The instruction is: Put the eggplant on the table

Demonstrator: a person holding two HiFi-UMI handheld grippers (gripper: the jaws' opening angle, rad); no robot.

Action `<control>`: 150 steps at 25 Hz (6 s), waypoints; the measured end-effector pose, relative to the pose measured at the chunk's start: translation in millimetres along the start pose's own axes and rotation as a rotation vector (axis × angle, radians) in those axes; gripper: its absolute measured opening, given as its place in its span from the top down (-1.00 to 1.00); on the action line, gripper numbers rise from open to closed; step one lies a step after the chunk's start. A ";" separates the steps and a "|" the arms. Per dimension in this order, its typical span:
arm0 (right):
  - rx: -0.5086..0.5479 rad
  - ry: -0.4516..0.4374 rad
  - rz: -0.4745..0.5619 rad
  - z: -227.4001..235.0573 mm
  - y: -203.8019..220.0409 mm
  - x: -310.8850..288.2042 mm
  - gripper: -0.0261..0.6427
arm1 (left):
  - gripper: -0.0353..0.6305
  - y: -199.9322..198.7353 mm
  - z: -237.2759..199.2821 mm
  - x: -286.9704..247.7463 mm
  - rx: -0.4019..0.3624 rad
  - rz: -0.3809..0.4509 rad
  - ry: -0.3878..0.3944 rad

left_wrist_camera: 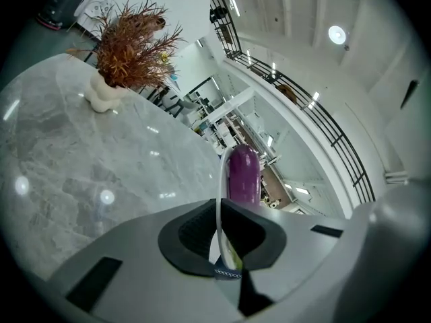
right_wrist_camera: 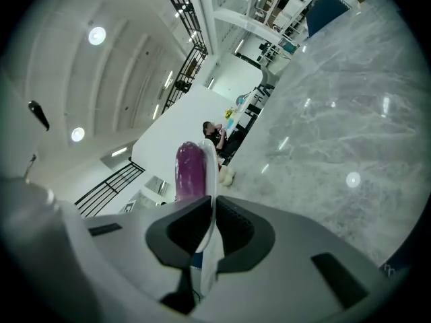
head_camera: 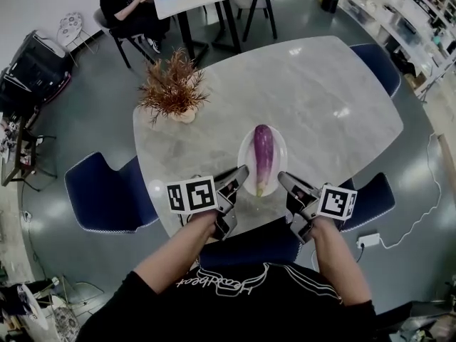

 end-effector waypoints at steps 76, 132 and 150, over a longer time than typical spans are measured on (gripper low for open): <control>0.018 0.487 -0.112 114.1 -1.8 -110.6 0.83 | 0.55 0.9 -167.5 -47.2 0.381 -0.042 -0.157; 0.876 -0.055 0.071 -170.8 247.0 206.2 0.78 | 0.87 212.4 199.3 214.6 -0.614 0.030 0.136; 0.690 -0.044 0.149 -258.9 401.9 278.1 0.78 | 0.87 320.4 281.6 346.3 -0.686 -0.117 0.357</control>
Point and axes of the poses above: the fingertips, and each gripper's own axes: x backward along the fingers, z to its right, y out of its underside, the point moved 5 cm from there along x, backward along the fingers, and after that the axes turned 12 degrees about y, right-handed, at the moved point
